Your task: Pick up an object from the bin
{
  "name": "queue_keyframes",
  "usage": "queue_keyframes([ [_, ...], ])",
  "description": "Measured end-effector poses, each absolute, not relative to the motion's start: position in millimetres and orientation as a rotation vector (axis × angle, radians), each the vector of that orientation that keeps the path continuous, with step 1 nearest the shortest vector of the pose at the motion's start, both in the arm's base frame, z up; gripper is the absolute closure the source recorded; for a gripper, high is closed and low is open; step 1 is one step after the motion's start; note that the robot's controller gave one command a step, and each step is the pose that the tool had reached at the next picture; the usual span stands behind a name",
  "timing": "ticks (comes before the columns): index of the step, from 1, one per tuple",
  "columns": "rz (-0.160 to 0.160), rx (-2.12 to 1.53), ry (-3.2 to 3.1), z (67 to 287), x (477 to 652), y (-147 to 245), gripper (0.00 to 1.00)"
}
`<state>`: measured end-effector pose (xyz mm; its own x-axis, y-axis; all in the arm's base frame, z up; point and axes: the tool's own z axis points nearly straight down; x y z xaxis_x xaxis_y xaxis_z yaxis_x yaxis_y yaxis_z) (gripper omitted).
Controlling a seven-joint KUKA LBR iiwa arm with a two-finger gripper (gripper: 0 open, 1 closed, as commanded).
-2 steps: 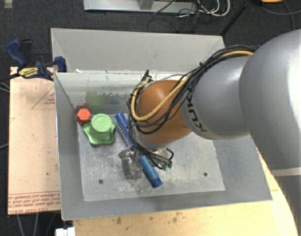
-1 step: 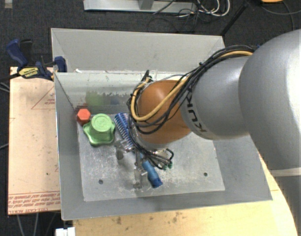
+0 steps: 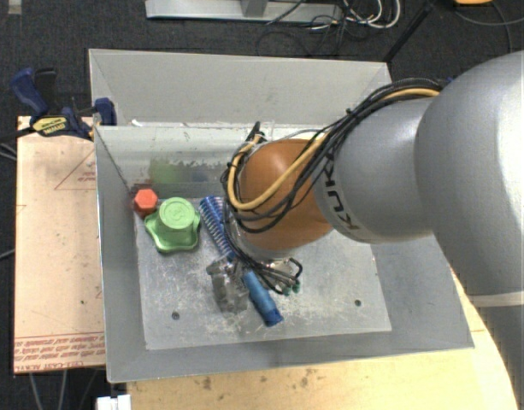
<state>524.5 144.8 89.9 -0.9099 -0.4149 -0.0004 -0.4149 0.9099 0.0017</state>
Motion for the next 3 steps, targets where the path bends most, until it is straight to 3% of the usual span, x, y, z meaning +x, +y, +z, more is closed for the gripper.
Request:
queue_keyframes([
  [1, 0.003, -0.667, 3.070, 89.9, 524.4, 144.7, 0.00],
  [2, -0.002, -0.971, 2.987, 141.0, 481.9, 80.0, 0.00],
  [3, 0.003, -0.784, 3.044, 102.7, 485.4, 78.7, 0.00],
])
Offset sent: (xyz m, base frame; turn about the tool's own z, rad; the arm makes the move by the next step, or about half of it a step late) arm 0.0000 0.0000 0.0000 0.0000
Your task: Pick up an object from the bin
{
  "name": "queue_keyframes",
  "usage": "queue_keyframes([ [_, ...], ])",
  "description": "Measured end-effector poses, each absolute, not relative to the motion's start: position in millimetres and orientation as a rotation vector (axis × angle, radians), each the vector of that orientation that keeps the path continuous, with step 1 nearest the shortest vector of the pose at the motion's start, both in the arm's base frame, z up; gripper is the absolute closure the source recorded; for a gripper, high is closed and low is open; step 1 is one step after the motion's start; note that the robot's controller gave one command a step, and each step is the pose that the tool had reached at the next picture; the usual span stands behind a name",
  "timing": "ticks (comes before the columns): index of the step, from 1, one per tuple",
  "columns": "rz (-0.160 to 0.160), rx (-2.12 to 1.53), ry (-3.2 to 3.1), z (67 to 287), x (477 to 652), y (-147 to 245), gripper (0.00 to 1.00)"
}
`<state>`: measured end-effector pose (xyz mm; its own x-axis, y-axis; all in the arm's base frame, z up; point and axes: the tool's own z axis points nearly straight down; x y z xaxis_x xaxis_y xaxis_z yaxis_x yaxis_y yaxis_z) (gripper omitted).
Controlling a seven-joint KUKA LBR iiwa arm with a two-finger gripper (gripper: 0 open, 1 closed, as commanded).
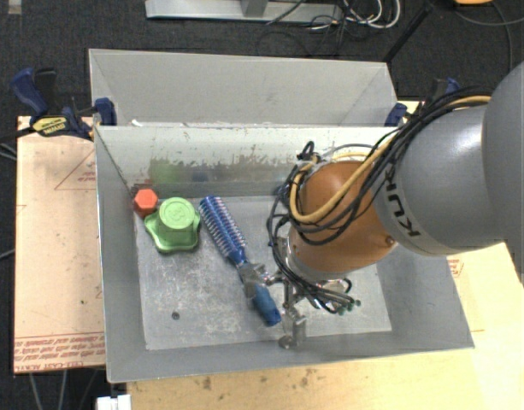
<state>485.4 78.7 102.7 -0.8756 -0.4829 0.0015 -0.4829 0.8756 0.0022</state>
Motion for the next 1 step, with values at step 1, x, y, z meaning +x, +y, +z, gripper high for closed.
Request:
queue_keyframes([
  [1, -0.002, 0.570, -3.104, 71.8, 491.0, 63.3, 0.00],
])
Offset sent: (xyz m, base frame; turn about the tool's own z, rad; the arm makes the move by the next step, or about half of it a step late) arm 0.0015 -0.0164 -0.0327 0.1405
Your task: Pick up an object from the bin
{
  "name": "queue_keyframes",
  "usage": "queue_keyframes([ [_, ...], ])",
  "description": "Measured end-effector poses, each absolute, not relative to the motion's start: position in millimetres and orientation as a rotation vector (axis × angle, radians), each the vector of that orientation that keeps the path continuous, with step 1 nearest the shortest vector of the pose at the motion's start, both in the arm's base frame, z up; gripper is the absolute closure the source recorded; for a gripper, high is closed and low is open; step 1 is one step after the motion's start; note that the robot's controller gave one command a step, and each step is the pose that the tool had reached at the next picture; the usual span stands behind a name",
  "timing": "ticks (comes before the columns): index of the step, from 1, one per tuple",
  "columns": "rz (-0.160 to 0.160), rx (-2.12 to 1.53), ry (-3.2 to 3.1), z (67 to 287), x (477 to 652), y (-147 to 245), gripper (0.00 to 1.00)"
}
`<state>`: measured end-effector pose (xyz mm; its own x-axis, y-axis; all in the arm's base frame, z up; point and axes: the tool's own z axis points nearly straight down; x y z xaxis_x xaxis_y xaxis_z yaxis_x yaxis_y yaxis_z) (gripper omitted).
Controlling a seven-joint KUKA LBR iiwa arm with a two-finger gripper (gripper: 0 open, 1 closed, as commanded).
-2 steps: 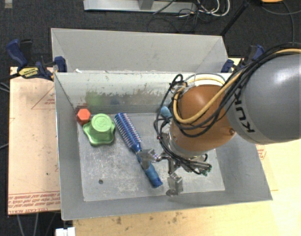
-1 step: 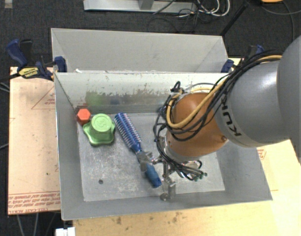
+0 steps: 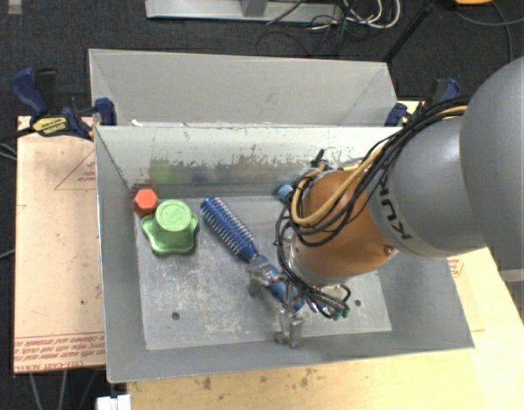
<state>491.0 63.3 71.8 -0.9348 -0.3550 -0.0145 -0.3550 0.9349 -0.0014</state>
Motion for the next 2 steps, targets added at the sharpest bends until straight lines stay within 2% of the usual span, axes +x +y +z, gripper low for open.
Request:
queue_keyframes([
  [1, 0.004, -0.240, 3.127, 104.3, 566.7, 81.3, 0.00],
  [2, -0.001, -0.310, 3.124, 142.8, 538.9, 49.3, 0.00],
])
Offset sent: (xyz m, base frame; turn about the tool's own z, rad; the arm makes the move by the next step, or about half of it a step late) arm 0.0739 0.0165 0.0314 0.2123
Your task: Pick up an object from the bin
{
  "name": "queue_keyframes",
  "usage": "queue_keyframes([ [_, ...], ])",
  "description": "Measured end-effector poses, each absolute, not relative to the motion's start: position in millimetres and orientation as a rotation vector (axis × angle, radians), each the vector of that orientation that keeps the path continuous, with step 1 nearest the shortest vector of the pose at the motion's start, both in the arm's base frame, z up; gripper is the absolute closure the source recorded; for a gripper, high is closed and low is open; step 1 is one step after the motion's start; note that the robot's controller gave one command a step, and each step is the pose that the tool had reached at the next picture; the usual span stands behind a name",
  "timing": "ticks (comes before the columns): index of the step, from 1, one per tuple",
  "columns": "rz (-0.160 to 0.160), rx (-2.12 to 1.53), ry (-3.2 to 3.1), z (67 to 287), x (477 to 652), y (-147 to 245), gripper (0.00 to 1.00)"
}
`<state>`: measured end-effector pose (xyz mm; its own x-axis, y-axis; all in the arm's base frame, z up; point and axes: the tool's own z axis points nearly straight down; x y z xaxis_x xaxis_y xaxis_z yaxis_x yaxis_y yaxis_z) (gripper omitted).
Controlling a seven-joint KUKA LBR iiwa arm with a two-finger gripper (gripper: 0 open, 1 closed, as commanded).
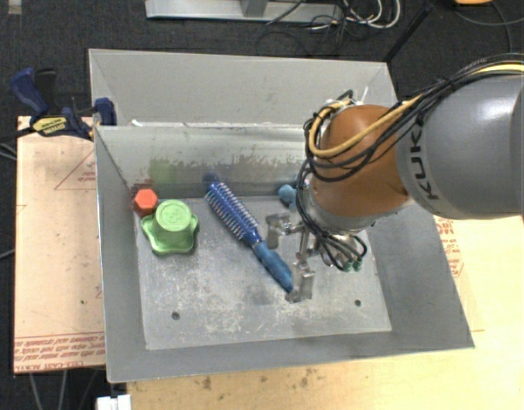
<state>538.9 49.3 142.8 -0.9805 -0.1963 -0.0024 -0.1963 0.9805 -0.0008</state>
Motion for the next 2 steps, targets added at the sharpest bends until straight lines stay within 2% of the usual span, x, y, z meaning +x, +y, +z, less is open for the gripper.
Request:
queue_keyframes([
  [1, 0.002, -0.254, 3.134, 113.9, 515.5, 52.8, 0.00],
  [2, 0.003, -0.159, 3.133, 116.2, 541.5, 51.2, 0.00],
])
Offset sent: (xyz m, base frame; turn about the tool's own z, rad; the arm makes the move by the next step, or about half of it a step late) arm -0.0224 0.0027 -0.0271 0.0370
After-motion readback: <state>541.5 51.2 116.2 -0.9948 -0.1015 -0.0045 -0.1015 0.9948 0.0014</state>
